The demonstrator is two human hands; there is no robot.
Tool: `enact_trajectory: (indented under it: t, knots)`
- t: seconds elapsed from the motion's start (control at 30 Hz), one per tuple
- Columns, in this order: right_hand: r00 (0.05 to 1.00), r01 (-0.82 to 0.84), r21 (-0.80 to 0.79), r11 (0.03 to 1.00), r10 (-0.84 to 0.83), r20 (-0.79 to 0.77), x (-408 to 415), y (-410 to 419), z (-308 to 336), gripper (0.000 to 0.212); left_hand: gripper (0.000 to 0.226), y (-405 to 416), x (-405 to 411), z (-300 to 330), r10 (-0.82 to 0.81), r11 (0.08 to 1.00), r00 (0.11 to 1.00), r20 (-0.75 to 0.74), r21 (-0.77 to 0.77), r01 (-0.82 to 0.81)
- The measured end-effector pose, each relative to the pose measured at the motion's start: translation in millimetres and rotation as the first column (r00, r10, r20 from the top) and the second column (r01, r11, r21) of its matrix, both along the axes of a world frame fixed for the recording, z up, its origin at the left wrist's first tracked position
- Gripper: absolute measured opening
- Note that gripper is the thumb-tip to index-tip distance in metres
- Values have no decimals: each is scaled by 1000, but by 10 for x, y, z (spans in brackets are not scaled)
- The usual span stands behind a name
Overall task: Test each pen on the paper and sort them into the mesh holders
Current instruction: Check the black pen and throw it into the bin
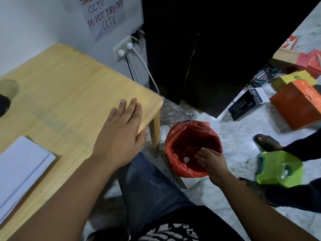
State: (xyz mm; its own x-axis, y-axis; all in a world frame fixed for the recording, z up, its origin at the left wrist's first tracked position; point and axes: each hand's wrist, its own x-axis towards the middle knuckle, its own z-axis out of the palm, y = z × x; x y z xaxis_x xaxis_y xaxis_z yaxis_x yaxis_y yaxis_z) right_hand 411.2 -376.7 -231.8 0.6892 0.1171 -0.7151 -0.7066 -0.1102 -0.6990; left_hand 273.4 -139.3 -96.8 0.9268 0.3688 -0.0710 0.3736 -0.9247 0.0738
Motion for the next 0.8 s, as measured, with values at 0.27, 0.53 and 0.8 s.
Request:
enact_trajectory:
  t: [0.27,0.53,0.8]
  knots:
    - [950,-136,-112,984,162,265,84,229,408,19,69,31,-16,58,8,988,999,53,-154,0]
    - [425,-376,-360,854,504,752,165,908,1403,34,63,289,-410,310,218,924,946,241,-364,-120]
    - [41,-657,-437,614,608,793,-511,1943,1792,32,43,518,-1547,551,485,863,788,380,-355,-360]
